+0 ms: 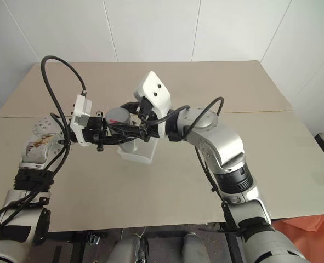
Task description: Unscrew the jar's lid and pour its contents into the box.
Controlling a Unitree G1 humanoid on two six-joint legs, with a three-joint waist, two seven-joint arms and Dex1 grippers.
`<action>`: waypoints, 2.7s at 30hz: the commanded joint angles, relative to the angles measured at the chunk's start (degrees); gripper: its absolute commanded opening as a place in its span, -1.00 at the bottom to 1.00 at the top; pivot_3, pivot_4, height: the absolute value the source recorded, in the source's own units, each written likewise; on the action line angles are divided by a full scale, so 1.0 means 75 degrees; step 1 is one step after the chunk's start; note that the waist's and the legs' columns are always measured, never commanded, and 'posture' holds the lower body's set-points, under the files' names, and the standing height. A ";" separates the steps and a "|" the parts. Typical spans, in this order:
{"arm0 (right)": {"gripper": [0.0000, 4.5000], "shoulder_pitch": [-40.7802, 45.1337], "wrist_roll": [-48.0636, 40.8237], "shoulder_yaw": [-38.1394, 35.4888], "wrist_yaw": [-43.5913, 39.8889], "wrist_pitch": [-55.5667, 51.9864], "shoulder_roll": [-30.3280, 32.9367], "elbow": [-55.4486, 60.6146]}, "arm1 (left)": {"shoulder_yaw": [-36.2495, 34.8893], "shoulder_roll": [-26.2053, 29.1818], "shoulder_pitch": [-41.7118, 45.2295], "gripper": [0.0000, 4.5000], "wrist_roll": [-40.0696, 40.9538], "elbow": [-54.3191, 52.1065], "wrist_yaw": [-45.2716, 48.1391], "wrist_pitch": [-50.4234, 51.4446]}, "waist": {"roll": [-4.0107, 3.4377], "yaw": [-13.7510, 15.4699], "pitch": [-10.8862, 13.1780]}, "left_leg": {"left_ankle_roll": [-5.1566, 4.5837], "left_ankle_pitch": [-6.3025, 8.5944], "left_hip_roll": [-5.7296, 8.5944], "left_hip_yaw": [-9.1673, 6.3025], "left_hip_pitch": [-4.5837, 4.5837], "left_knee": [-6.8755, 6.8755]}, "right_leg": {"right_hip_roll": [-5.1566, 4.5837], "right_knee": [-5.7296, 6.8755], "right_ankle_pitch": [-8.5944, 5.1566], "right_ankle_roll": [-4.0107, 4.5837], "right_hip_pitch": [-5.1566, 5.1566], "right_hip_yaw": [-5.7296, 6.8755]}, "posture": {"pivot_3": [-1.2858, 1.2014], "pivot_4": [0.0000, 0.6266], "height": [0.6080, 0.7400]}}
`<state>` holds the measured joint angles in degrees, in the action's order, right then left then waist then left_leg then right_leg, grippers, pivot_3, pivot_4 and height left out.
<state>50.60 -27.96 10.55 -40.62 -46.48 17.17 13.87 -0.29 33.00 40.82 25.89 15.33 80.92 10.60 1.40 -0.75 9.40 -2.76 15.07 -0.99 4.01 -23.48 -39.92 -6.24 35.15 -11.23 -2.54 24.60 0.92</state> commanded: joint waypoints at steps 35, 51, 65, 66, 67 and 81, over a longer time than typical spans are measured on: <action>0.64 -0.3861 0.2447 -0.0709 0.1726 0.1882 0.1140 -0.0668 | -0.0407 0.0065 0.0131 -0.13 0.0281 -0.0327 -0.0577 0.0353 | 0.0003 -0.0002 0.0000 | -0.0002 0.0001 0.0002 0.0002 0.0011 0.0005 | 0.0001 -0.0010 0.0000 -0.0002 -0.0012 -0.0010 | 0.03 -0.52 1.00; 0.98 -0.2908 0.0186 -0.1541 -0.0091 -0.0493 0.2379 0.1672 | -0.0095 0.0370 0.0122 -0.13 -0.1814 0.0178 -0.1998 -0.2097 | 0.0003 0.0014 0.0000 | -0.0004 0.0002 0.0000 -0.0003 0.0022 0.0006 | 0.0001 -0.0017 0.0000 -0.0001 -0.0018 -0.0009 | 0.03 -0.52 1.00; 0.98 -0.1849 -0.0632 -0.1239 -0.0979 -0.0553 0.2933 0.1990 | 0.5587 0.1310 0.3714 -0.13 -1.4158 0.4404 -1.6196 -0.5766 | 0.0009 0.0269 0.0003 | -0.0018 0.0011 0.0019 0.0049 -0.0019 0.0001 | -0.0025 -0.0027 0.0012 -0.0016 -0.0014 0.0041 | 0.03 -0.52 1.00; 0.98 -0.1834 -0.0638 -0.1234 -0.0980 -0.0536 0.2930 0.1992 | 0.5793 0.1223 0.3831 -0.13 -1.4332 0.4609 -1.6461 -0.5669 | 0.0010 0.0270 0.0003 | -0.0017 0.0011 0.0017 0.0050 -0.0027 -0.0001 | -0.0025 -0.0025 0.0011 -0.0018 -0.0008 0.0043 | 0.03 -0.52 1.00; 0.98 -0.1824 -0.0636 -0.1234 -0.0972 -0.0502 0.2925 0.2001 | 0.6020 0.1111 0.3926 -0.13 -1.4525 0.4767 -1.6839 -0.5559 | 0.0010 0.0263 0.0004 | -0.0016 0.0010 0.0016 0.0051 -0.0039 -0.0004 | -0.0025 -0.0022 0.0011 -0.0017 0.0003 0.0047 | 0.03 -0.52 1.00; 0.98 -0.1956 -0.0829 -0.1427 -0.0656 -0.0452 0.2817 0.2279 | 0.7455 0.0814 0.4270 -0.13 -1.5369 0.5447 -1.8345 -0.4830 | 0.0012 0.0190 0.0004 | 0.0014 -0.0009 0.0012 0.0066 -0.0095 -0.0016 | -0.0026 0.0003 0.0011 -0.0017 0.0074 0.0043 | 0.03 -0.52 1.00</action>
<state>35.68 -32.98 1.70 -45.91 -51.62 38.45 28.86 56.00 38.71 70.94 -90.57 56.19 -55.67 -25.95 1.49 0.68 9.44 -2.66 15.01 -0.90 4.52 -24.20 -40.06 -6.44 35.17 -11.15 -2.67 25.16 1.24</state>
